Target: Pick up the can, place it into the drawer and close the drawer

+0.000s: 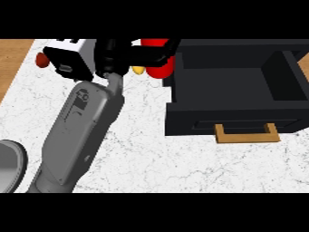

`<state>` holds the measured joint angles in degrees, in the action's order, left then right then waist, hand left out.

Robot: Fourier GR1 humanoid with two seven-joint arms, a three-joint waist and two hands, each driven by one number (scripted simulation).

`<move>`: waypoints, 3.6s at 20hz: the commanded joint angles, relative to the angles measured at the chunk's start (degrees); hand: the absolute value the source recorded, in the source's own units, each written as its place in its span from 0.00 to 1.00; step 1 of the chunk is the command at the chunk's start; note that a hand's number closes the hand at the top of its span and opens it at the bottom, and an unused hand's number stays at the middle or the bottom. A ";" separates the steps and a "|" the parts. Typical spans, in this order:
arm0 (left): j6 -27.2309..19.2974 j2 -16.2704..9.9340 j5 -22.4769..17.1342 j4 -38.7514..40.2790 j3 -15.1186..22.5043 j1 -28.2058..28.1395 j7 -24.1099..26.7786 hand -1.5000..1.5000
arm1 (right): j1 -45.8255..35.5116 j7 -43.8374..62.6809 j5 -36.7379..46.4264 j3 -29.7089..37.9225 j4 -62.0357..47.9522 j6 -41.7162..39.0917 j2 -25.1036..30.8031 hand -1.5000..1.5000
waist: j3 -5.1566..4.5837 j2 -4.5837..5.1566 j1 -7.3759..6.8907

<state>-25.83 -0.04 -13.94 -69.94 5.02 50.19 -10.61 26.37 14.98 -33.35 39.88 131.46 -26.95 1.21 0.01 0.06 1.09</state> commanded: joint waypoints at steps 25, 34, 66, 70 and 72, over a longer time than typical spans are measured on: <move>-12.74 0.05 -23.20 34.58 14.02 29.58 11.47 1.00 | -2.21 -1.72 4.06 -2.42 0.15 -1.38 -1.18 0.00 | 0.11 0.73 3.60; -15.59 0.04 -32.01 37.10 21.33 29.71 13.61 1.00 | -5.75 1.78 2.92 -2.37 0.09 1.96 0.82 0.00 | 0.11 0.74 3.65; -17.41 0.04 -44.09 42.57 28.90 27.77 26.56 0.00 | -10.73 -5.29 14.27 -0.98 6.81 -2.58 5.44 0.00 | 0.05 1.09 3.57; -18.74 0.05 -45.23 42.09 29.11 29.30 28.11 0.00 | -13.38 -10.32 20.78 -3.09 6.01 -4.25 5.32 0.00 | 0.10 1.05 3.03; -18.45 0.05 -45.23 43.18 29.22 31.58 26.59 0.00 | -18.24 -9.79 26.85 -6.07 4.31 -2.15 6.40 0.00 | 0.08 1.23 1.46</move>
<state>-44.78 0.00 -58.71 -27.59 34.26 80.27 15.63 12.23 7.20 -15.02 36.16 135.43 -29.54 6.78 0.09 1.20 4.06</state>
